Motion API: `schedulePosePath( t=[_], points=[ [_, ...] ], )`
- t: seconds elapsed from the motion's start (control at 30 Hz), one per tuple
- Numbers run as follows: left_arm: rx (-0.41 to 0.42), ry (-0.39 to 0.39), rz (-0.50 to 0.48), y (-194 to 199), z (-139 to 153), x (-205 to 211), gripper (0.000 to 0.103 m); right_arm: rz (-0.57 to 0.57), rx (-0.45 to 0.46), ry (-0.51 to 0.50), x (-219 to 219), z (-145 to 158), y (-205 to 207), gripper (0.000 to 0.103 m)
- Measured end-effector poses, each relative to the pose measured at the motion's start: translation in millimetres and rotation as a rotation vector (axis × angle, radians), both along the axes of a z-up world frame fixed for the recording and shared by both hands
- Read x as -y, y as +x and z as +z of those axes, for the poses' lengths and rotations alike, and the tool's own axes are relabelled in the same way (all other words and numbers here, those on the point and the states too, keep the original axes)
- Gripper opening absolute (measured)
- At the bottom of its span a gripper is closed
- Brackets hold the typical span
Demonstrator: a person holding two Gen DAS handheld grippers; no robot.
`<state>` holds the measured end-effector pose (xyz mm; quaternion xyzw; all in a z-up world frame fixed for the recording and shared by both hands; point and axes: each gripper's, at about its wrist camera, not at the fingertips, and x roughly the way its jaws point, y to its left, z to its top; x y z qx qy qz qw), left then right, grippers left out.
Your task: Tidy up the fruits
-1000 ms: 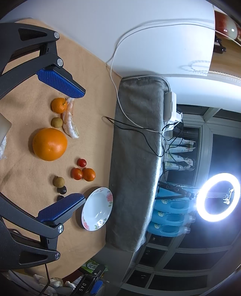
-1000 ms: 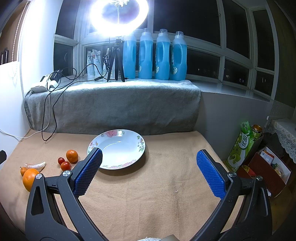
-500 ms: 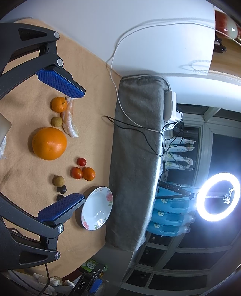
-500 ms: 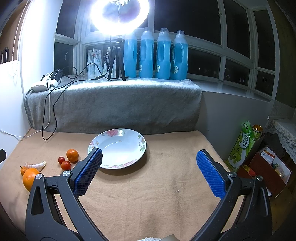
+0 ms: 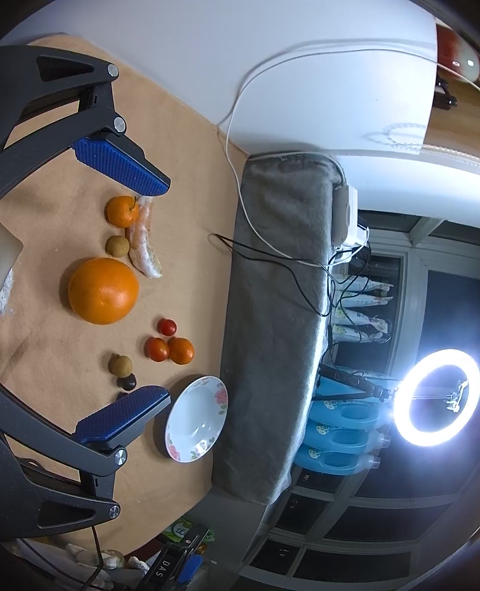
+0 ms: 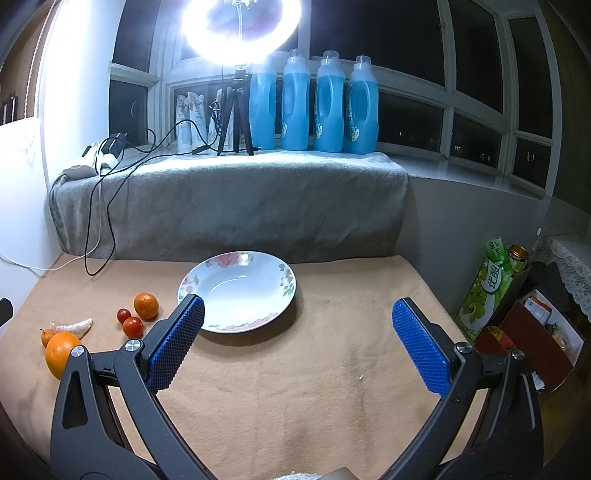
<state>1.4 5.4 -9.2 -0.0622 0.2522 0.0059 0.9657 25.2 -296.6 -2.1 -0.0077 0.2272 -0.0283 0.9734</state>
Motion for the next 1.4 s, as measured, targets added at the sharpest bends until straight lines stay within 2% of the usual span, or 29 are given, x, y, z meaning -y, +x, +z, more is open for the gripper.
schedulePosePath(
  t=[0.33,0.73,0.9,1.0,1.13,1.3,1.4],
  points=[
    [-0.056,-0.029,0.034,-3,-16,-22,0.102,0.117,-0.031,0.015,-16,-12,15,0.103],
    [-0.152,-0.115,0.009,-1,-45,-36,0.102,0.375,-0.115,0.052,-62,-18,36,0.103],
    [-0.178,-0.155,-0.021,0,-52,-36,0.096,0.505,-0.184,0.082,-87,-22,45,0.102],
    [-0.192,-0.182,-0.039,2,-56,-37,0.092,0.588,-0.264,0.141,-101,-29,54,0.101],
    [-0.217,-0.218,-0.065,6,-63,-37,0.085,0.670,-0.351,0.183,-122,-41,64,0.086],
    [-0.239,-0.240,-0.090,10,-71,-34,0.079,0.724,-0.433,0.199,-144,-57,75,0.084],
    [-0.254,-0.251,-0.103,13,-76,-33,0.072,0.755,-0.468,0.198,-156,-64,78,0.081]
  ],
)
